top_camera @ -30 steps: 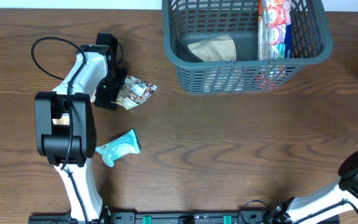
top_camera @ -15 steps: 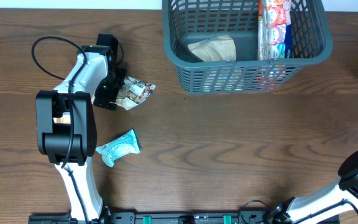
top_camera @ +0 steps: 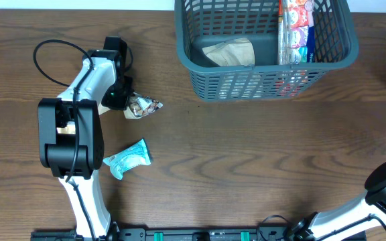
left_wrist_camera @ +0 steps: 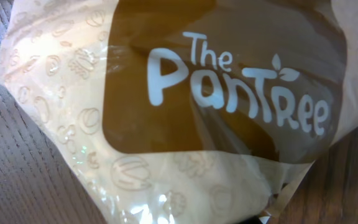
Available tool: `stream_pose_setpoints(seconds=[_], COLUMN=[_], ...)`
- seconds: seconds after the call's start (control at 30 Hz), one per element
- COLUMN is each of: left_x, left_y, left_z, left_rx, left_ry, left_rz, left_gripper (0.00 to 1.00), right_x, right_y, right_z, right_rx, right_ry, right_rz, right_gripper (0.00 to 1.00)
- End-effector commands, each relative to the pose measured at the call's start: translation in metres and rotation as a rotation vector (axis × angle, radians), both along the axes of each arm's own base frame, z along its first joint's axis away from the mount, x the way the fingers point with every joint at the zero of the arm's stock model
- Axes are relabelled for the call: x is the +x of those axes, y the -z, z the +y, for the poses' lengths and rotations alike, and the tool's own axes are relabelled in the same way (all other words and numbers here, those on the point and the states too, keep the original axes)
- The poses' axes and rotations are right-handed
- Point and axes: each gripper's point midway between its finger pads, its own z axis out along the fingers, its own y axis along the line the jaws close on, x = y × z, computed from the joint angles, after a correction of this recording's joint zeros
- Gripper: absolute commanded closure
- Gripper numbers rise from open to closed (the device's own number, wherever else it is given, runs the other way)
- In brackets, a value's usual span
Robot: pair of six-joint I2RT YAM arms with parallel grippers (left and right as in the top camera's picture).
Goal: Pack container
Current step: 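Lift the Pantree wrapper with the left gripper toward the basket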
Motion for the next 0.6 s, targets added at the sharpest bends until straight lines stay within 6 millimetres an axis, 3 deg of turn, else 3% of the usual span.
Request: stream_pose_setpoints(seconds=[0.0, 0.17, 0.3, 0.4, 0.57], left_x=[-0.017, -0.018, -0.016, -0.008, -0.002], left_y=[0.016, 0.006, -0.025, -0.064, -0.15], left_z=[0.005, -0.002, -0.008, -0.013, -0.028], left_rx=[0.016, -0.01, -0.005, 0.026, 0.061], left_ry=[0.008, 0.117, 0.215, 0.313, 0.426], left_rz=[0.078, 0.076, 0.026, -0.073, -0.313], left_gripper=[0.94, 0.94, 0.94, 0.94, 0.94], right_x=[-0.005, -0.004, -0.004, -0.003, -0.002], right_y=[0.002, 0.002, 0.002, 0.001, 0.001], right_z=[-0.003, -0.003, -0.004, -0.005, -0.006], right_rx=[-0.007, -0.008, -0.01, -0.015, -0.016], right_ry=[0.001, 0.001, 0.001, 0.001, 0.005], right_rz=[0.017, 0.017, 0.015, 0.009, 0.004], right_gripper=[0.01, 0.01, 0.01, 0.01, 0.01])
